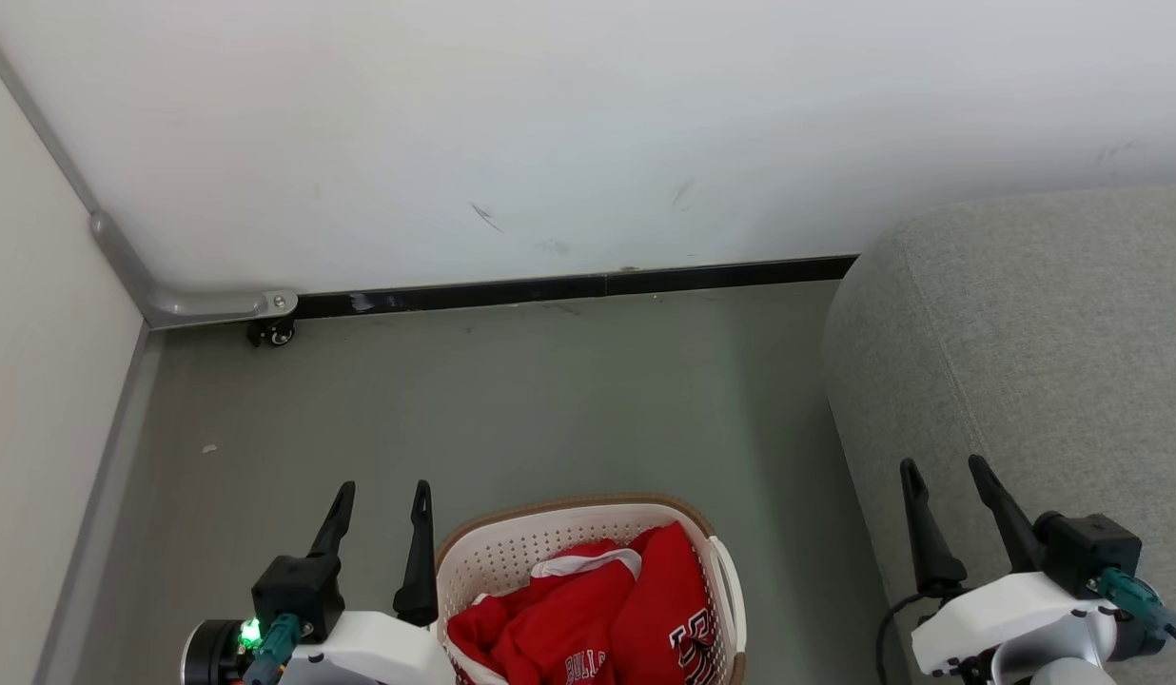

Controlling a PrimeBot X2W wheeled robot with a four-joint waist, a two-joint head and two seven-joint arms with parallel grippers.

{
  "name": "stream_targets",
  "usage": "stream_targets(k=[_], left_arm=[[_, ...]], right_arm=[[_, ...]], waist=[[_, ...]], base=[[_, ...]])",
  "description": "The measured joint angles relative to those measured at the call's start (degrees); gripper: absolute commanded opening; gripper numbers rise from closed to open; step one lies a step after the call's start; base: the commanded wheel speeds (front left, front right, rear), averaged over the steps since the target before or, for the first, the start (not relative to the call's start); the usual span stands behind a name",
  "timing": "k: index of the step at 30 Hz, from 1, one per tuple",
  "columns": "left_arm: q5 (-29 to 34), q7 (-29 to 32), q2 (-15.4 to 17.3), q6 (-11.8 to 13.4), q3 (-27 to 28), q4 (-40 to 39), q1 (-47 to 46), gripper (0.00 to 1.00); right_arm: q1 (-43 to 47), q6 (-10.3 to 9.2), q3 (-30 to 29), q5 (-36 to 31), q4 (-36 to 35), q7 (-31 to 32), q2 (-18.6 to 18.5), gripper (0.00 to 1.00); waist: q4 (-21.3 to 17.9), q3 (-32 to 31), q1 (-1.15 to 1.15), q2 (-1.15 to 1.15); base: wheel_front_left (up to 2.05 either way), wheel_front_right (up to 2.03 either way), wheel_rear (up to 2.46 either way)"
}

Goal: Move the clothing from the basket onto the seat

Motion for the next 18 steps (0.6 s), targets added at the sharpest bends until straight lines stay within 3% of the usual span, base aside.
stream_targets(k=[18], left_arm=[[-0.71, 0.00, -0.18, 0.74, 0.87, 2.41, -0.16, 1.00]], right_arm=[[-0.06, 0.00, 0.83, 0.46, -0.10, 2.00, 0.25, 1.00]], waist=[[-0.30, 0.97, -0.01, 0.00]], base=[[0.00, 0.00, 0.00]])
